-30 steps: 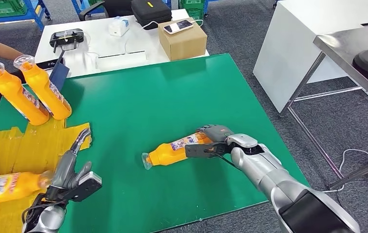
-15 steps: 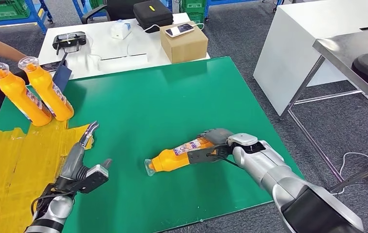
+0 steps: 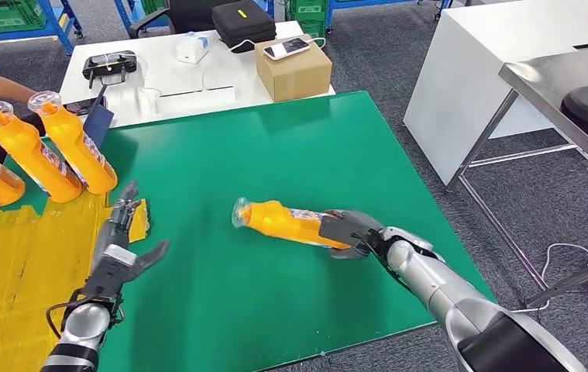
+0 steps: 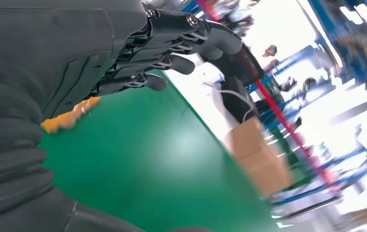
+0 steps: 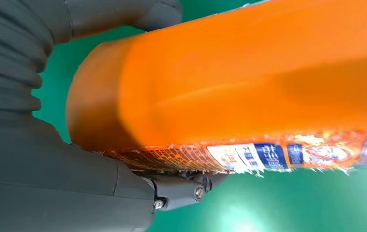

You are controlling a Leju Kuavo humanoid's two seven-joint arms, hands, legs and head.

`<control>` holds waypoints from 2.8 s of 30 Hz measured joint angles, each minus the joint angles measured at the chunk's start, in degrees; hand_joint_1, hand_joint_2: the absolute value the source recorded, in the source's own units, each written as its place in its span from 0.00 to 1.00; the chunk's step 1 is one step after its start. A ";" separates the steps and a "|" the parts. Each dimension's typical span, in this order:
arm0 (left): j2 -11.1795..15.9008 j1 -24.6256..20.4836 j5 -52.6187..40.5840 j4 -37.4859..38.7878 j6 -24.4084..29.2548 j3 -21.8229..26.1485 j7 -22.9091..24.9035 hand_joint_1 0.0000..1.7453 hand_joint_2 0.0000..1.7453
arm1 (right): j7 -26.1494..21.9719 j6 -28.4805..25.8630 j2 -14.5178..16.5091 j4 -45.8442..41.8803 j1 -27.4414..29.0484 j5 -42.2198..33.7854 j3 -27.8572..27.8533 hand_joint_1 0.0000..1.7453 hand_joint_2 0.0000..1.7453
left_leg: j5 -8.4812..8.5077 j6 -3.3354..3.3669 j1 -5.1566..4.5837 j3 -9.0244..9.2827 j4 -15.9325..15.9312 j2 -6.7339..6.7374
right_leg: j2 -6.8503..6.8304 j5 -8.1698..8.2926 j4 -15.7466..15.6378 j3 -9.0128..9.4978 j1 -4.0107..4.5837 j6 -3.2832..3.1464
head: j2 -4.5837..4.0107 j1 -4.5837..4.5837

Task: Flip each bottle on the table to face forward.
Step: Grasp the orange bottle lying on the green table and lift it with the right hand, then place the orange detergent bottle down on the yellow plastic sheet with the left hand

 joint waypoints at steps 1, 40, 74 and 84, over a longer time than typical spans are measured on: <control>-0.48 0.38 3.97 -0.99 -1.83 1.80 0.19 0.00 1.00 | -1.39 -0.05 -0.05 -1.29 1.66 -2.59 -2.33 1.00 1.00 | 0.01 0.00 0.00 -0.11 0.01 0.00 | 0.00 0.01 0.00 -0.10 0.02 0.02 | 0.00 -0.01; -8.06 12.75 21.72 -13.90 -22.67 -4.24 10.00 0.00 1.00 | -0.45 -2.31 13.89 -19.89 9.49 -11.91 -9.26 1.00 1.00 | 0.15 -0.06 0.00 -1.96 0.02 -0.08 | -0.08 0.01 0.07 -1.86 0.15 0.03 | 0.00 -0.02; -8.17 13.34 6.46 -14.61 -10.25 -5.93 6.81 0.00 1.00 | 1.51 -1.73 22.43 -12.02 8.60 -11.34 15.18 1.00 1.00 | 0.15 -0.06 -0.01 -2.05 0.02 -0.07 | -0.07 0.01 0.07 -1.98 0.14 0.02 | 0.00 0.00; -8.18 13.44 5.06 -13.94 -9.86 -5.76 7.22 1.00 1.00 | 1.51 -2.46 22.38 -11.09 8.10 -11.94 17.08 1.00 1.00 | 0.15 -0.06 0.00 -2.05 0.03 -0.06 | -0.07 0.01 0.07 -2.00 0.16 0.02 | 0.00 -0.01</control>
